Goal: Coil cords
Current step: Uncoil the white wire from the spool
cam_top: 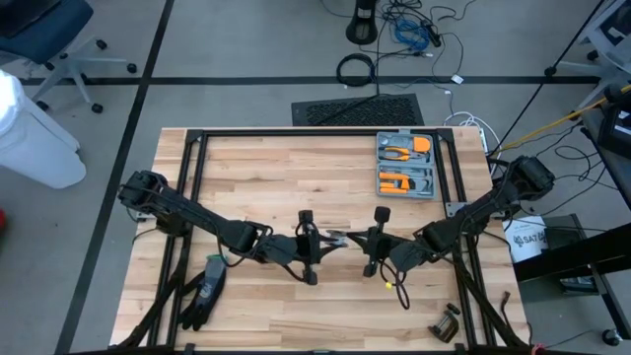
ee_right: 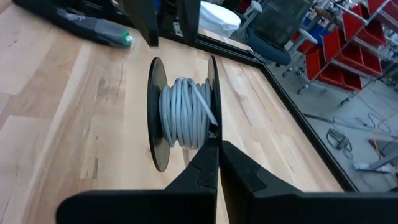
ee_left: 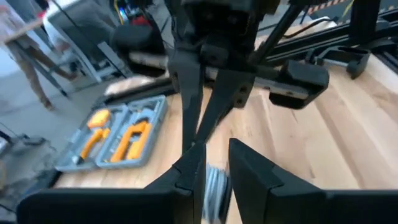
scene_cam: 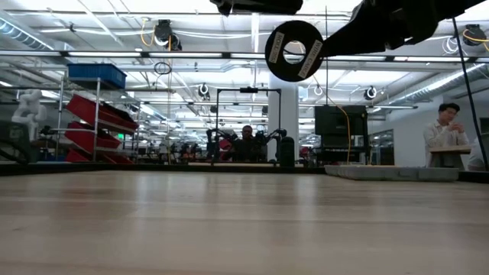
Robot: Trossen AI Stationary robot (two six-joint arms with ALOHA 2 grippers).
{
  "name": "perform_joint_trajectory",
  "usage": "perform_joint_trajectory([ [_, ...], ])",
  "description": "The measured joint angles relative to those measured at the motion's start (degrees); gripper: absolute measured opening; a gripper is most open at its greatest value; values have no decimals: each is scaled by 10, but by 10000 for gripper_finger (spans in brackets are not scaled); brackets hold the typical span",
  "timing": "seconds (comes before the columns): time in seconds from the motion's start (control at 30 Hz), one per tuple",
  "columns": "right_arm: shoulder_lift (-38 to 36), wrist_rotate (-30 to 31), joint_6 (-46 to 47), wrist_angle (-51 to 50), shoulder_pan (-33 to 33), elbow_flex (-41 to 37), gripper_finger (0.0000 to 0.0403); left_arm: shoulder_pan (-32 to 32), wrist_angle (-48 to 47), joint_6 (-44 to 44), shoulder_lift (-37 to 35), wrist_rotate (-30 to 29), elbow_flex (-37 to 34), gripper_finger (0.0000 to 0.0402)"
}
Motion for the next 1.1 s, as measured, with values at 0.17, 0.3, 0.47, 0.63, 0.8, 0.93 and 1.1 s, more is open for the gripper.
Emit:
perform_joint_trajectory([
  [0.17,0,0,25,0,-8,0,0,0,-7,48,2,-27,8,75],
  [0.3,0,-1,39,1,-14,0,0,4,-28,65,2,-44,9,75],
  [0.47,0,-17,48,1,-23,0,0,13,-45,65,2,-48,9,75],
  [0.63,0,-38,51,1,-36,0,0,16,-46,66,2,-42,9,75],
  [0.8,0,-45,60,-1,-43,0,0,23,-51,68,12,-36,9,75],
  [0.93,0,-45,62,-3,-45,0,0,24,-49,93,26,-54,9,75],
  [1.1,0,-44,64,-2,-45,0,0,21,-50,123,39,-98,9,75],
])
